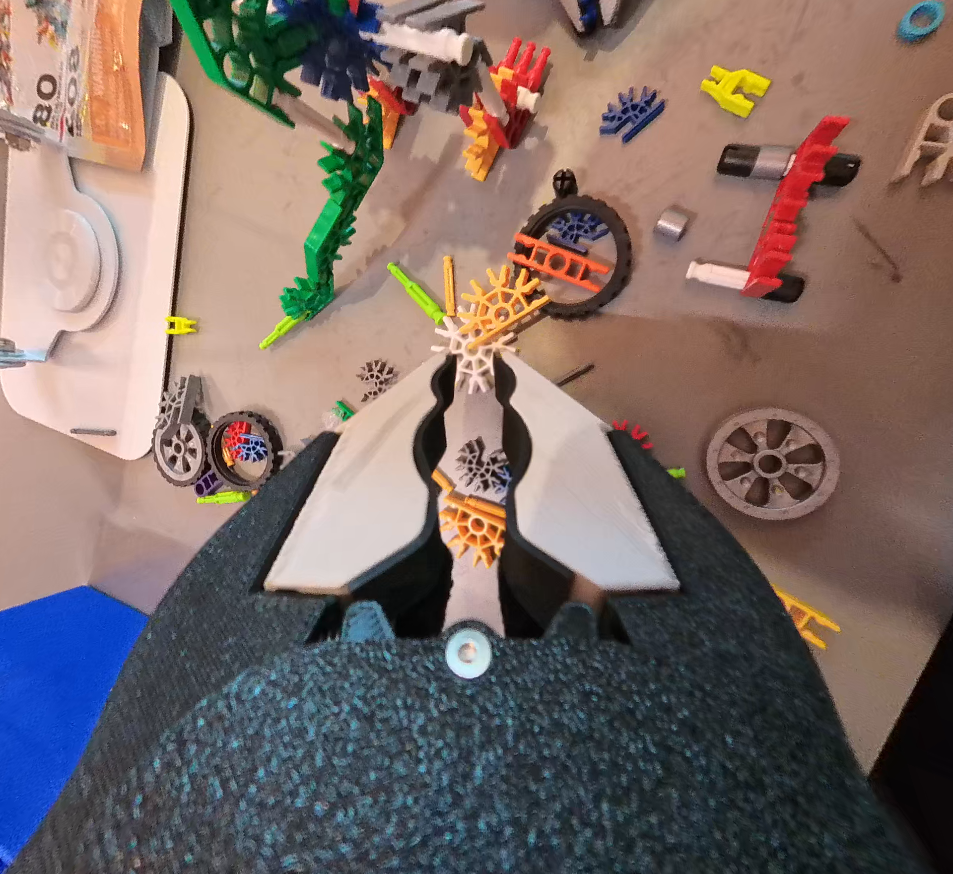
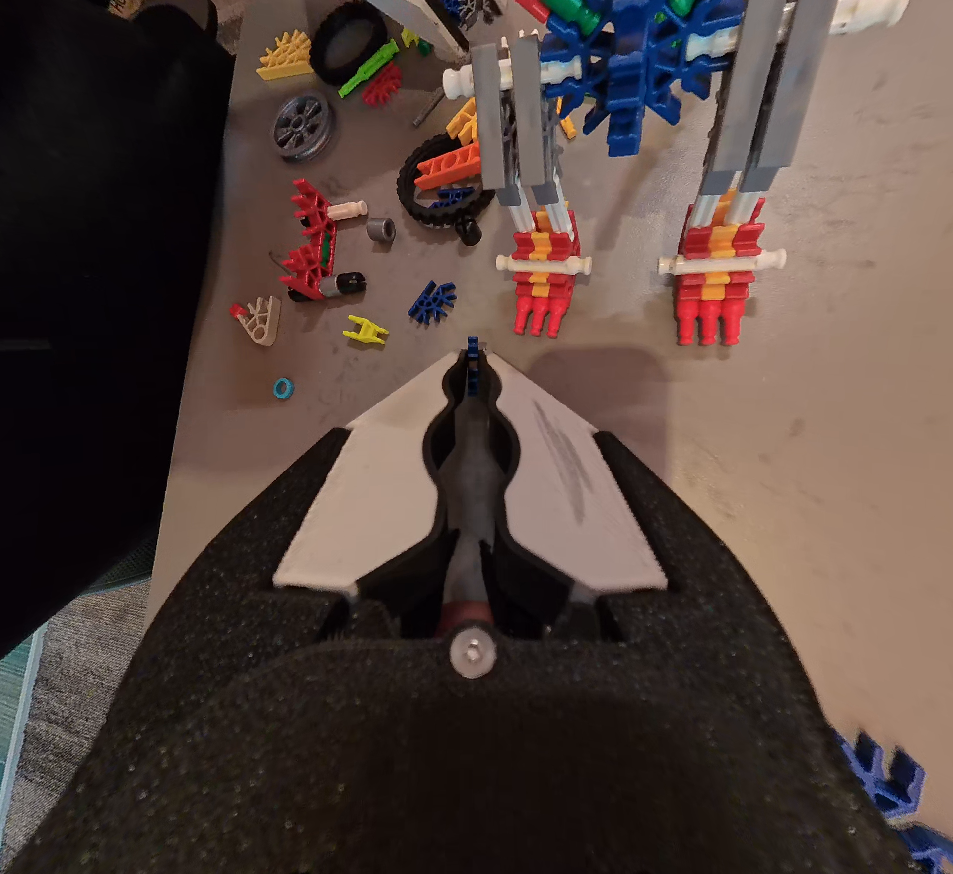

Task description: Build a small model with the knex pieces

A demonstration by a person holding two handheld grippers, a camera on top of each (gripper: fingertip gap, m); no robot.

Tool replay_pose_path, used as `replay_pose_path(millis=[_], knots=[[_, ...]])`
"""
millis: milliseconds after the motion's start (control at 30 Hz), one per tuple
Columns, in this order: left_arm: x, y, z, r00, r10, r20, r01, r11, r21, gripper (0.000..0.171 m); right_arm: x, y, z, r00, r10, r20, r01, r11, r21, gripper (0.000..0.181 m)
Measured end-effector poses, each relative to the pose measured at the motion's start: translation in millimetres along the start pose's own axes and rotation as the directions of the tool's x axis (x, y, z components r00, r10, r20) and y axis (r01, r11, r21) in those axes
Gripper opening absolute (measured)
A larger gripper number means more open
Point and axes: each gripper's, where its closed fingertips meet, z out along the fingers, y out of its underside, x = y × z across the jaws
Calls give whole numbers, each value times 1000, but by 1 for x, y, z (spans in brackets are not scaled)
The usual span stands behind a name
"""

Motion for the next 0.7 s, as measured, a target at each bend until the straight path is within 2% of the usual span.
replay_pose_path(millis=[533,700], knots=[[-17,-7,19,999,-29,24,29,1000,4,13,-1,1,1,1000,-6,-1,6,1000,-4,3],[-27,4,4,997,-40,67,43,998,-40,14,0,1,1,1000,-5,-2,5,1000,-4,3]])
